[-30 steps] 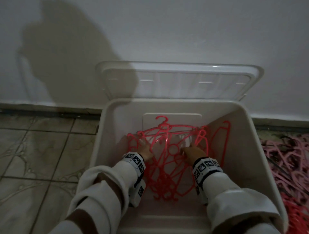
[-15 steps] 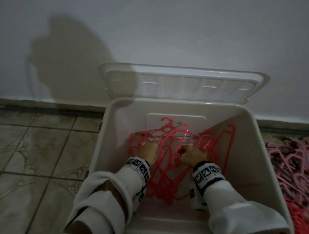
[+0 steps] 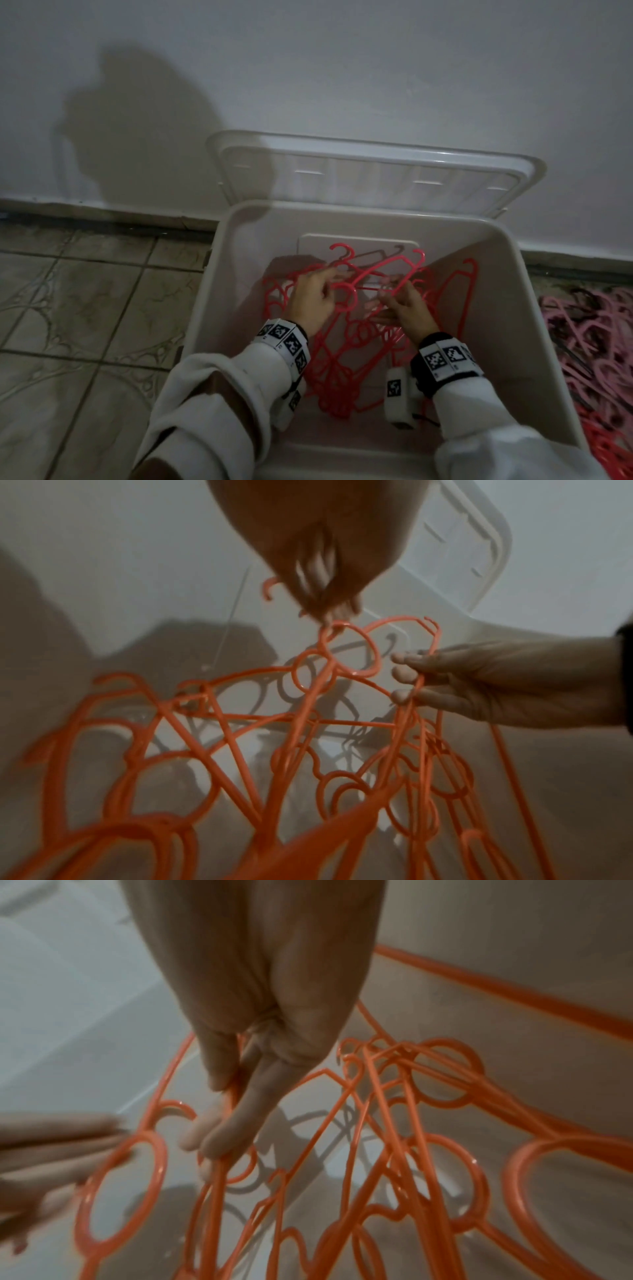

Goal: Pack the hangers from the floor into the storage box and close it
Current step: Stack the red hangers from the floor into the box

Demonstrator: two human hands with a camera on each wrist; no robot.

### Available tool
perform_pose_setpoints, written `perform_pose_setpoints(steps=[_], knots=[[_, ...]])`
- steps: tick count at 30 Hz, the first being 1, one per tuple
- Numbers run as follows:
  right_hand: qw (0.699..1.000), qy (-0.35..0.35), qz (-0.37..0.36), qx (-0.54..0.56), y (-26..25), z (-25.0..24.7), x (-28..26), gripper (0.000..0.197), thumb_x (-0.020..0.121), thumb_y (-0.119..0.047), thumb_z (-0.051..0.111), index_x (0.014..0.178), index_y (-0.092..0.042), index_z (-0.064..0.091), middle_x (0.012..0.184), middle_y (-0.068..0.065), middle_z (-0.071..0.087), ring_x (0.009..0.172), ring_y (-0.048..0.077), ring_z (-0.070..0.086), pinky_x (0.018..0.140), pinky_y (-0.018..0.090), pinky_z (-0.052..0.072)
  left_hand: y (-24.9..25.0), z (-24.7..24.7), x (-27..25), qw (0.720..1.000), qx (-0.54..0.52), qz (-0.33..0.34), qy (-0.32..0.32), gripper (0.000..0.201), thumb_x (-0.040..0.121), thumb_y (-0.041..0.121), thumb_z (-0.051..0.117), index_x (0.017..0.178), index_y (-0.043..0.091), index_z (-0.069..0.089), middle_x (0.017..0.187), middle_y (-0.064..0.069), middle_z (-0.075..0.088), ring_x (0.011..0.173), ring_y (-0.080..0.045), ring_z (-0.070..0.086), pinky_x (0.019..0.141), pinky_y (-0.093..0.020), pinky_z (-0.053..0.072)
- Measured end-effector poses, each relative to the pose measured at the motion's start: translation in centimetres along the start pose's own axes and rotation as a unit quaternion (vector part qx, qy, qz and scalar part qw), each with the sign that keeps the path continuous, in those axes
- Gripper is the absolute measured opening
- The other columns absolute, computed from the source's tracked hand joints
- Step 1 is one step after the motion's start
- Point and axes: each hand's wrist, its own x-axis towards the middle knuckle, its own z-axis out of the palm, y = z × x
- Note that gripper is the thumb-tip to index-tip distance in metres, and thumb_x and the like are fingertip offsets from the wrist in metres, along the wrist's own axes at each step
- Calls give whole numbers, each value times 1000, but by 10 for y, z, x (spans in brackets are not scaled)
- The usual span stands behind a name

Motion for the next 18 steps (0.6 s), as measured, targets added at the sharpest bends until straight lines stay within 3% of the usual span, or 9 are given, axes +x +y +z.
perform_pose_setpoints(steps=[3, 5, 7, 9, 12, 14, 16, 18], knots=[[997, 58, -15, 51, 1, -6, -1, 15, 95, 1, 40, 95, -14, 37, 68, 13, 57, 40, 12, 62, 42, 22, 53, -7, -2, -1, 991, -49, -36, 121, 27, 69, 3, 52, 76, 22, 71, 75, 6, 73, 72, -8, 70, 68, -25, 56], [994, 71, -5, 85, 2, -10, 0, 15, 95, 2, 39, 99, -12, 35, 73, 14, 53, 43, 12, 63, 42, 24, 53, -15, -2, 1, 984, -35, -100, 146, 19, 75, 6, 59, 77, 23, 68, 75, 3, 73, 71, -13, 69, 67, -32, 57], [990, 75, -3, 116, 6, -15, 3, 16, 95, 3, 39, 89, -12, 37, 70, 13, 55, 46, 13, 65, 43, 26, 54, -20, -1, 3, 983, 24, -156, 98, 19, 81, 9, 60, 94, 20, 67, 91, -2, 72, 84, -20, 68, 77, -34, 54], [989, 84, -7, 123, 8, -18, 5, 22, 95, 3, 38, 82, -14, 37, 60, 6, 60, 45, 11, 64, 44, 26, 55, -24, 4, 7, 978, 110, -175, 10, 33, 87, 10, 54, 119, 16, 57, 115, -8, 65, 105, -26, 61, 90, -32, 46], [987, 115, -13, 109, 19, -26, 8, 15, 95, -2, 40, 91, -16, 42, 60, 2, 63, 46, 9, 63, 46, 27, 56, -36, 16, 18, 972, 148, -171, -67, 48, 88, 8, 51, 135, 13, 43, 135, -10, 50, 124, -26, 47, 102, -30, 37], [985, 146, 2, 94, 26, -30, 13, 10, 97, -5, 39, 107, -6, 40, 63, 6, 65, 48, 10, 64, 46, 28, 56, -41, 26, 27, 972, 149, -158, -95, 49, 86, 8, 53, 134, 13, 43, 136, -10, 48, 127, -27, 43, 106, -34, 34], [985, 154, 42, 71, 27, -31, 13, 21, 97, -2, 37, 116, 5, 38, 76, 20, 64, 49, 12, 65, 50, 32, 57, -39, 32, 31, 962, 202, -147, -110, 47, 87, 18, 56, 132, 20, 43, 135, -5, 47, 129, -25, 39, 106, -39, 32], [986, 136, 95, -9, 28, -33, 15, 10, 91, 1, 50, 100, 4, 50, 104, 25, 60, 66, 13, 68, 73, 39, 57, -35, 36, 32, 939, 286, -127, -139, 46, 90, 31, 53, 135, 29, 40, 138, -3, 41, 132, -25, 32, 108, -43, 28]])
